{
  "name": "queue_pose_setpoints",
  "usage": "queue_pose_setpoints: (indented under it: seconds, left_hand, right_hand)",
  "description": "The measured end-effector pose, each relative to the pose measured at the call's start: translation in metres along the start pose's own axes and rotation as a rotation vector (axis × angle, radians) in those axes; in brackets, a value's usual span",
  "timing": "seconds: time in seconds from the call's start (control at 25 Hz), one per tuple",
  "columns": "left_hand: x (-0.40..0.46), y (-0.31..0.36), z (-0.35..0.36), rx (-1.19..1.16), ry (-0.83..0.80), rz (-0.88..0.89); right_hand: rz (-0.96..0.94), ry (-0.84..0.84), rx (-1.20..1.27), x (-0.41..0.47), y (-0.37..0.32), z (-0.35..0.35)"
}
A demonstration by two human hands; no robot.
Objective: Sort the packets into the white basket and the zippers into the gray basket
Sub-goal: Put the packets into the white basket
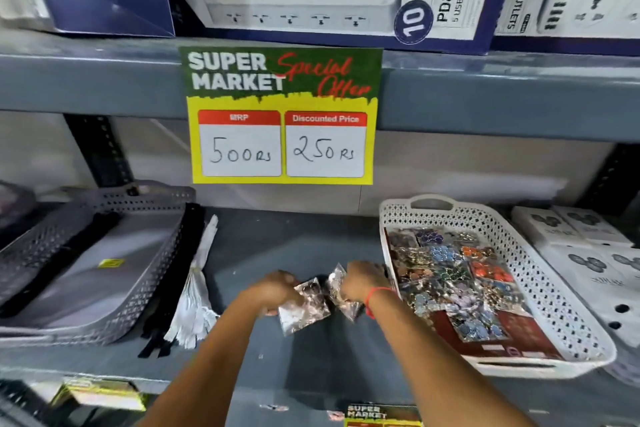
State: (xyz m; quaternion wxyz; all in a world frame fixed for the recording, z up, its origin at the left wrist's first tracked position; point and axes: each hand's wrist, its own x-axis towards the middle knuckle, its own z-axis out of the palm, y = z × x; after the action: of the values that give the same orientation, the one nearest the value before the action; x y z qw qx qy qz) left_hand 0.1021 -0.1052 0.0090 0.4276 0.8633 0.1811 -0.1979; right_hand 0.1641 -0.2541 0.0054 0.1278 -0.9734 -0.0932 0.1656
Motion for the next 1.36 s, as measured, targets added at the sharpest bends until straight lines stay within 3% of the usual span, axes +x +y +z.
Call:
queue_pose_setpoints:
  seconds: [0.12, 0.28, 0.4, 0.56, 0.68, 0.88, 1.04, 1.2, 1.36]
  left_hand:
    - [-0.014, -0.005, -0.018, -0.247, -0.025, -0.041]
    - [-0.028, 0.021, -0.034, -0.337, -0.003, 0.077]
    - [-0.036, 0.066, -0.018, -0.359, -0.025, 0.209]
    - [-0.041, 0.13, 0.038, -0.184, -0.069, 0.333]
    - [-0.029, 0.166, 0.091, 0.126, -0.047, 0.399]
    - [-0.002, 0.174, 0.148, 0.684, 0.013, 0.353]
    - [0.009, 0.165, 0.165, 0.896, 0.098, 0.252]
    - [0.005, 0.162, 0.169, 1.094, 0.158, 0.267]
    - [-0.021, 0.152, 0.132, 0.949, 0.349, 0.42]
  right_hand:
    - [-0.024, 0.007, 0.255, -0.011, -0.005, -0.013]
    - [-0.053, -0.096, 0.802, -0.033, 0.015, -0.063]
    - [-0.045, -0.07, 0.885, -0.053, 0.064, -0.104]
    - [0.06, 0.021, 0.864, -0.069, 0.151, -0.129]
    - [0.161, -0.054, 0.725, -0.078, 0.204, -0.128]
    - [0.176, -0.101, 0.207, -0.071, 0.237, -0.099]
    - [0.131, -0.022, -0.074, -0.057, 0.236, -0.085]
    - [0.096, 0.075, -0.364, -0.057, 0.229, -0.079]
    - [0.059, 0.228, -0.302, -0.054, 0.189, -0.093]
